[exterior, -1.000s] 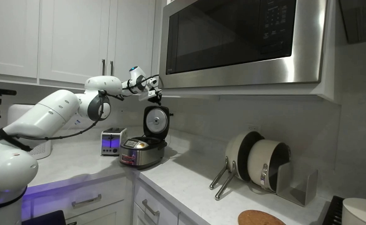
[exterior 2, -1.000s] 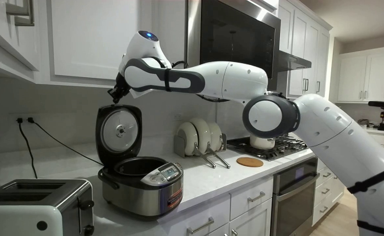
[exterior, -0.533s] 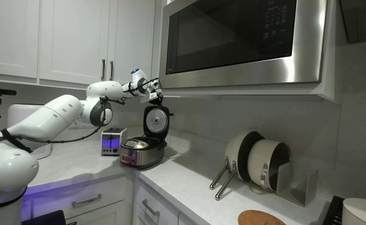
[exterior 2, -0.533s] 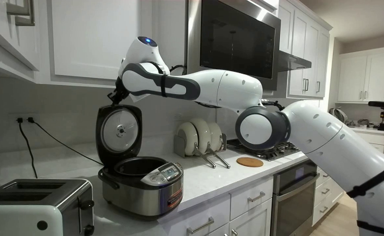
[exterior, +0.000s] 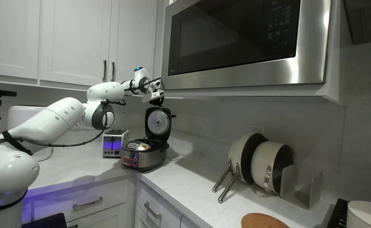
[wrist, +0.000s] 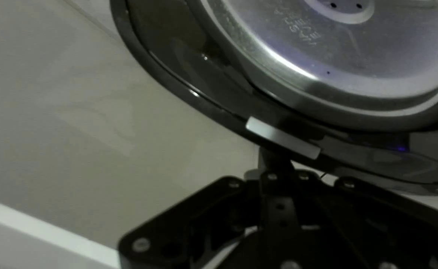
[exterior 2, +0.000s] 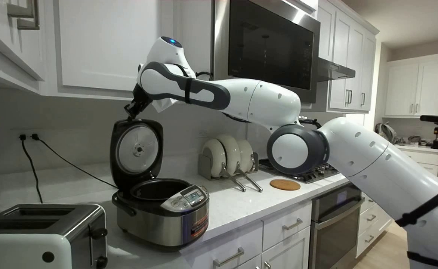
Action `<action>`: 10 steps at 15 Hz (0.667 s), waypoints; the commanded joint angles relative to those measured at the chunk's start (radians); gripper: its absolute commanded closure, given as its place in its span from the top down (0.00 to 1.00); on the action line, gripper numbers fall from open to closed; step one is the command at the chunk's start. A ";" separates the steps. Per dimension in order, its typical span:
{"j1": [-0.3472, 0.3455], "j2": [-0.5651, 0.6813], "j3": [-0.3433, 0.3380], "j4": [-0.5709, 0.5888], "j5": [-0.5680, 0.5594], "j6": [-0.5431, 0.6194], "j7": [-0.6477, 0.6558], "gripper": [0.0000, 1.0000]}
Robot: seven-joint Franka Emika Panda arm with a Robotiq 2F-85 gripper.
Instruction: Close the lid of the silver object
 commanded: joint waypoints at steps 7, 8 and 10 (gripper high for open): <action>-0.038 -0.041 0.063 -0.074 0.078 -0.087 -0.118 0.00; -0.039 -0.044 0.065 -0.075 0.077 -0.096 -0.116 0.00; -0.026 0.017 0.045 0.034 0.091 -0.162 -0.122 0.00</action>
